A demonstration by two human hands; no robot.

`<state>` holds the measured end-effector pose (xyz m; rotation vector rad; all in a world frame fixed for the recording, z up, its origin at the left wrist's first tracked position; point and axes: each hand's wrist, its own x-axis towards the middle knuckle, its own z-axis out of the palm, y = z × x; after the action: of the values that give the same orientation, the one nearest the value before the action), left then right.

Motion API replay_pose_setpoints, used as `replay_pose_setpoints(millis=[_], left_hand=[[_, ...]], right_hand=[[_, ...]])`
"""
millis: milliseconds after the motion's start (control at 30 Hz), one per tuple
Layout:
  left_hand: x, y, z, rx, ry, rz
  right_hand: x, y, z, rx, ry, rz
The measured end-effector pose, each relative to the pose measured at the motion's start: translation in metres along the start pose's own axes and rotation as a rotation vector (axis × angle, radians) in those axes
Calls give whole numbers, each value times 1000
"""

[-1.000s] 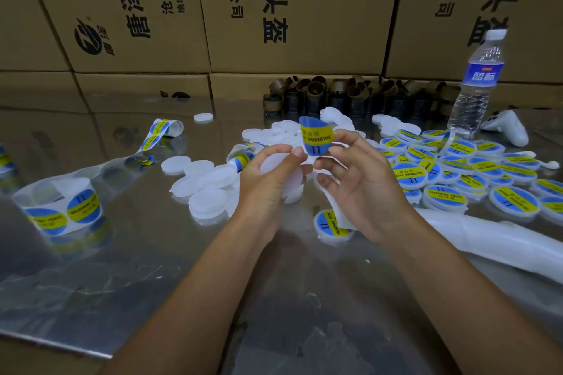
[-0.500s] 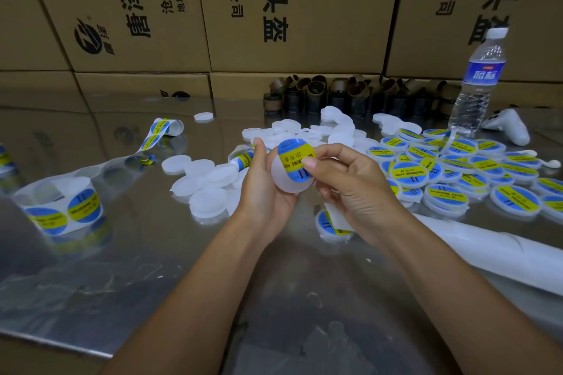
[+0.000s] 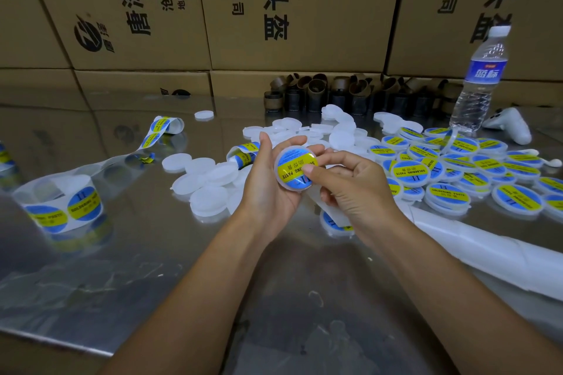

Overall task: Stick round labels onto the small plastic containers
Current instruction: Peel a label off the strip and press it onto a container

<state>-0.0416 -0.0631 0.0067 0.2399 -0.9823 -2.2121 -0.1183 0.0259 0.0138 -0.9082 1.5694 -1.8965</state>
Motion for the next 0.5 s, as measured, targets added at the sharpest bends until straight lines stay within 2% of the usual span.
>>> replay_pose_setpoints(millis=[300, 500], left_hand=[[-1, -1, 2, 32, -24, 8], [-3, -3, 3, 130, -72, 94]], right_hand=[[2, 3, 0, 54, 33, 47], [4, 5, 0, 51, 25, 53]])
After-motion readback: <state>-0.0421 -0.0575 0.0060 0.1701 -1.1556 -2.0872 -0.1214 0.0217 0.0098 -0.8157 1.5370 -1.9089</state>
